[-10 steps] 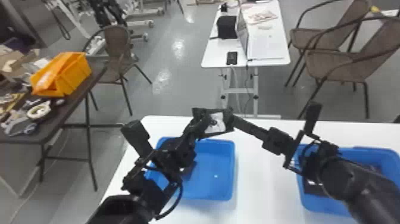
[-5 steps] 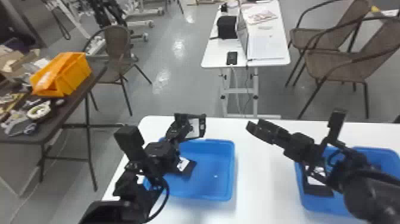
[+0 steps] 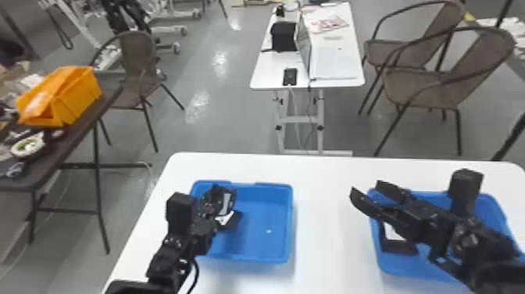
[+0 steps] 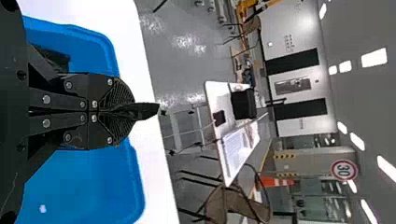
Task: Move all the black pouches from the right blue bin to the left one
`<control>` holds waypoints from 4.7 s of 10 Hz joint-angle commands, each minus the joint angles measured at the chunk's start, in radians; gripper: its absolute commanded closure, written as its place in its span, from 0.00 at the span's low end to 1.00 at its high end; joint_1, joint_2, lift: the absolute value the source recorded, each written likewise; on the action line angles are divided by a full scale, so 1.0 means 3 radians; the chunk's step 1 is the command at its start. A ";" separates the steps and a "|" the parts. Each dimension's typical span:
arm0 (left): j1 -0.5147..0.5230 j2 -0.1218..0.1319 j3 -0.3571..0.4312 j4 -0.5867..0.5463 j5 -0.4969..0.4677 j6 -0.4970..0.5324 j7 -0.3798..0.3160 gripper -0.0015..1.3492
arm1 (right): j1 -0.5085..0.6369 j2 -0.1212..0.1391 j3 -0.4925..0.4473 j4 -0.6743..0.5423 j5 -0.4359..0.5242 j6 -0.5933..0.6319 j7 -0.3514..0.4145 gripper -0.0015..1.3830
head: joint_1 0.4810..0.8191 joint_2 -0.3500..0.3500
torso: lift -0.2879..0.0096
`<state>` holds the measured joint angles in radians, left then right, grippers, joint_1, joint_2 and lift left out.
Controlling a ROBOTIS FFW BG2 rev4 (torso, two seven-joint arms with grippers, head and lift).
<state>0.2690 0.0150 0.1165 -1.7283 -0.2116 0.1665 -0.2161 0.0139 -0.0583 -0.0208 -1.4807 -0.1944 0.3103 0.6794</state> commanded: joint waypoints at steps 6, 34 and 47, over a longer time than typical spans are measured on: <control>0.0121 -0.0059 0.0149 -0.0298 0.0536 -0.0534 0.0143 0.08 | 0.0414 0.0000 -0.0161 -0.0658 0.0377 0.0116 -0.0567 0.24 | 0.63 0.69 | 1.00; 0.0540 -0.0059 -0.0066 -0.0774 0.1298 -0.0990 0.0736 0.07 | -0.0072 0.0026 0.0049 0.1111 0.0254 -0.0405 -0.1743 0.77 | 0.63 0.62 | 1.00; 0.0438 -0.0059 -0.0066 -0.0876 0.1508 -0.0606 0.0736 0.07 | 0.0465 -0.0143 -0.0094 -0.0781 0.0357 0.0167 -0.1104 0.77 | 0.63 0.61 | 1.00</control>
<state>0.4020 0.0000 0.0976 -1.9854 0.2342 -0.0289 0.0046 0.1626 -0.1011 -0.0483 -1.7005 -0.0966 0.3479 0.3487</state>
